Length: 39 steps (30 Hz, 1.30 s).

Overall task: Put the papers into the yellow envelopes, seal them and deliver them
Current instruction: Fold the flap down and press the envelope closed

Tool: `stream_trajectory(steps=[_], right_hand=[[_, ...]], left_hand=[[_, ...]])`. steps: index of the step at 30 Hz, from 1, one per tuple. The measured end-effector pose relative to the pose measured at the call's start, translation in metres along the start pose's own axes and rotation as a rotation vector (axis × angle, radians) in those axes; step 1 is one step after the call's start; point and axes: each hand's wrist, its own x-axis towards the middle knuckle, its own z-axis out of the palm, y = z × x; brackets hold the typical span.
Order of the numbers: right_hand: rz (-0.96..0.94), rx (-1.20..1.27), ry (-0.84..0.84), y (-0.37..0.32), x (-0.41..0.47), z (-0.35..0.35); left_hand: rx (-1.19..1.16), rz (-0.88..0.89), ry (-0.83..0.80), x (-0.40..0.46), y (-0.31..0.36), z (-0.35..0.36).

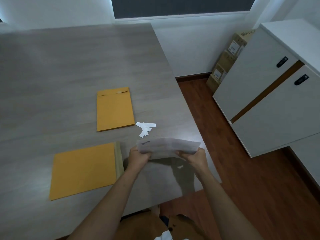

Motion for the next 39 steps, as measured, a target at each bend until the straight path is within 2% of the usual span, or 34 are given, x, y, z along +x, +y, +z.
stream_trajectory(steps=[5,8,10,13,15,19,23,27,32,39], right_hand=[[-0.080,-0.008,-0.135,-0.024,0.002,0.010],[-0.099,-0.020,-0.199,-0.039,0.000,0.023],[-0.114,-0.055,-0.227,-0.046,-0.003,0.035],[-0.164,-0.127,-0.238,-0.052,-0.009,0.055],[-0.201,-0.216,-0.221,-0.052,-0.011,0.068],[-0.249,-0.382,-0.191,-0.049,-0.015,0.086],[-0.277,-0.451,-0.159,-0.047,-0.018,0.088],[-0.260,-0.492,-0.197,-0.046,-0.023,0.089],[-0.138,-0.425,-0.326,-0.041,-0.026,0.097],[0.050,-0.282,-0.459,-0.047,-0.019,0.120]], left_hand=[[0.025,0.090,0.103,-0.003,0.022,-0.027],[0.194,0.211,0.363,0.000,0.009,-0.066],[0.390,0.187,0.514,0.005,-0.013,-0.091],[0.719,-0.102,0.409,0.010,-0.045,-0.113],[0.836,-0.211,0.335,0.010,-0.059,-0.116],[0.918,-0.160,0.368,0.009,-0.067,-0.115],[0.930,-0.139,0.393,0.011,-0.069,-0.118],[0.934,-0.089,0.386,0.007,-0.071,-0.123],[0.900,-0.083,0.346,0.005,-0.069,-0.129],[0.977,-0.059,0.305,-0.003,-0.062,-0.132]])
